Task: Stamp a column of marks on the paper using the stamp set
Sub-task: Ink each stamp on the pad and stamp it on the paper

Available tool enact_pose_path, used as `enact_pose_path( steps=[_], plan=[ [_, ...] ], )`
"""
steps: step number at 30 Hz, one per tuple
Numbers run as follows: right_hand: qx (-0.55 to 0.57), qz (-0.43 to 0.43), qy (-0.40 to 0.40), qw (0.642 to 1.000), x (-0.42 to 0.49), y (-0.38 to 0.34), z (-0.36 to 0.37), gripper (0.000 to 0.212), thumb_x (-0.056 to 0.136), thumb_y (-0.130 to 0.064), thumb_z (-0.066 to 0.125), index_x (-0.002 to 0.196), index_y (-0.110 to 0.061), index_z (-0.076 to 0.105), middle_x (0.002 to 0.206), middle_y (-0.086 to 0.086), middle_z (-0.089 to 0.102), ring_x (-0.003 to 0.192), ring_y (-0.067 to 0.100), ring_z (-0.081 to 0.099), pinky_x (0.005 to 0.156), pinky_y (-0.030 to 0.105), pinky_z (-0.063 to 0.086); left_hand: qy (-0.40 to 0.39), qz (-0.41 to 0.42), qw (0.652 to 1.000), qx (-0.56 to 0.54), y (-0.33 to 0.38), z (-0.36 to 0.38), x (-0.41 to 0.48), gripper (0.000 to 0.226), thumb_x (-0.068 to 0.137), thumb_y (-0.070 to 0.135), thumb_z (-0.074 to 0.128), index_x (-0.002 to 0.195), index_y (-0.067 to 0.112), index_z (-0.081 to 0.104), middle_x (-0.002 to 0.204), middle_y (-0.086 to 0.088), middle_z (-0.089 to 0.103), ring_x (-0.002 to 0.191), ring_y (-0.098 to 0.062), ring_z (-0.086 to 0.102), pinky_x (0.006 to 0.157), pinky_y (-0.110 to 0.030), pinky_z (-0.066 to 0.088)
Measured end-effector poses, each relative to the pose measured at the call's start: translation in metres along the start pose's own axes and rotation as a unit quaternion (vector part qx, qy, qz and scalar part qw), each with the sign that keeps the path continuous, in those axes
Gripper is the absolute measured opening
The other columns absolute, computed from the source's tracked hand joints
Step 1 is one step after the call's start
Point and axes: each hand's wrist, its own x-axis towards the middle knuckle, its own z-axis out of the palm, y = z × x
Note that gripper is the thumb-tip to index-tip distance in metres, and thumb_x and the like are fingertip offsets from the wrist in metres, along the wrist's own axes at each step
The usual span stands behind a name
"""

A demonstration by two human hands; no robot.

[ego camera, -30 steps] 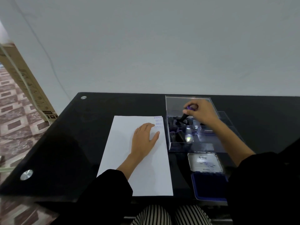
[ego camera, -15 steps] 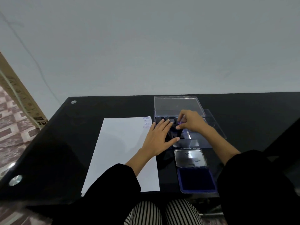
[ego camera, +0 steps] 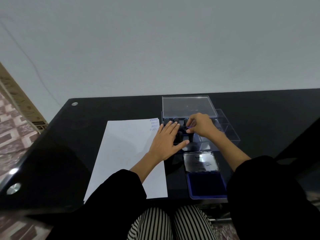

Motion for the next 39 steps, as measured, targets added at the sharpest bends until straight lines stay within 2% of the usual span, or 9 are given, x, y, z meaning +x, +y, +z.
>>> enact_pose_path(
  steps=[8,13,17,24,27,30,33,36,39],
  plan=[
    [-0.062,0.001,0.033,0.998,-0.003,0.0,0.015,0.024,0.081,-0.016,0.071,0.103,-0.008,0.069,0.102,0.012,0.07,0.098,0.027,0.064,0.086,0.036,0.051,0.004,-0.003,1.0,-0.006,0.0,0.0,0.0,0.1,0.071,0.075,0.007,0.148,0.014,0.022,0.156,-0.002,0.02,0.146,-0.016,0.008,0.117,-0.032,-0.004],
    [-0.187,0.026,0.058,0.98,-0.006,-0.001,0.025,0.027,0.09,-0.026,0.06,0.114,-0.016,0.065,0.116,0.007,0.064,0.12,0.026,0.049,0.1,0.043,0.034,0.008,0.0,1.0,-0.003,0.001,0.0,0.0,0.099,0.071,0.074,0.006,0.148,0.014,0.023,0.156,-0.003,0.022,0.146,-0.017,0.009,0.117,-0.032,-0.004],
    [-0.274,0.014,0.072,0.959,-0.008,-0.002,0.032,0.028,0.092,-0.03,0.056,0.115,-0.016,0.062,0.112,0.005,0.064,0.12,0.024,0.046,0.1,0.043,0.032,0.011,-0.001,1.0,-0.005,0.0,0.001,0.0,0.099,0.071,0.074,0.007,0.148,0.014,0.023,0.155,-0.003,0.022,0.146,-0.017,0.01,0.115,-0.03,-0.007],
    [-0.235,-0.018,0.094,0.967,-0.01,0.002,0.034,0.028,0.09,-0.027,0.059,0.118,-0.021,0.063,0.114,0.005,0.065,0.12,0.023,0.046,0.095,0.038,0.037,0.018,0.001,1.0,-0.02,0.0,0.003,0.0,0.098,0.072,0.074,0.008,0.148,0.014,0.024,0.155,-0.004,0.024,0.146,-0.018,0.011,0.118,-0.034,-0.003],
    [-0.195,-0.029,0.109,0.974,-0.012,0.006,0.037,0.027,0.089,-0.024,0.061,0.115,-0.019,0.065,0.11,0.007,0.066,0.117,0.023,0.046,0.083,0.031,0.041,0.017,0.001,1.0,-0.018,0.0,0.003,0.0,0.096,0.074,0.074,0.011,0.148,0.014,0.024,0.155,-0.004,0.024,0.146,-0.018,0.011,0.118,-0.034,-0.002],
    [-0.166,-0.03,0.116,0.979,-0.014,0.007,0.039,0.025,0.087,-0.022,0.064,0.11,-0.016,0.067,0.109,0.007,0.063,0.113,0.023,0.048,0.076,0.027,0.04,0.013,0.0,1.0,-0.021,0.0,0.002,0.0,0.085,0.082,0.067,0.023,0.148,0.014,0.023,0.155,-0.003,0.023,0.146,-0.017,0.009,0.118,-0.034,-0.003],
    [-0.172,-0.046,0.134,0.975,-0.013,0.003,0.038,0.023,0.087,-0.028,0.064,0.107,-0.016,0.067,0.11,0.007,0.059,0.109,0.022,0.053,0.074,0.028,0.041,0.016,0.003,1.0,-0.022,0.0,0.002,0.0,0.083,0.082,0.064,0.025,0.148,0.013,0.023,0.155,-0.004,0.023,0.146,-0.017,0.01,0.118,-0.035,-0.002],
    [-0.211,-0.057,0.116,0.969,-0.01,-0.002,0.036,0.027,0.089,-0.037,0.058,0.108,-0.02,0.067,0.105,0.004,0.067,0.105,0.021,0.059,0.081,0.032,0.044,0.017,0.006,1.0,-0.025,0.0,0.002,0.0,0.083,0.083,0.064,0.025,0.148,0.013,0.024,0.155,-0.004,0.024,0.146,-0.018,0.01,0.118,-0.035,-0.002],
    [-0.226,-0.037,0.077,0.97,-0.006,-0.005,0.033,0.033,0.087,-0.046,0.057,0.102,-0.019,0.069,0.095,0.005,0.07,0.094,0.022,0.064,0.069,0.029,0.042,0.011,0.011,0.999,-0.04,0.001,0.001,-0.001,0.083,0.083,0.062,0.026,0.148,0.012,0.022,0.156,-0.005,0.021,0.146,-0.018,0.008,0.117,-0.034,-0.005]
  ],
)
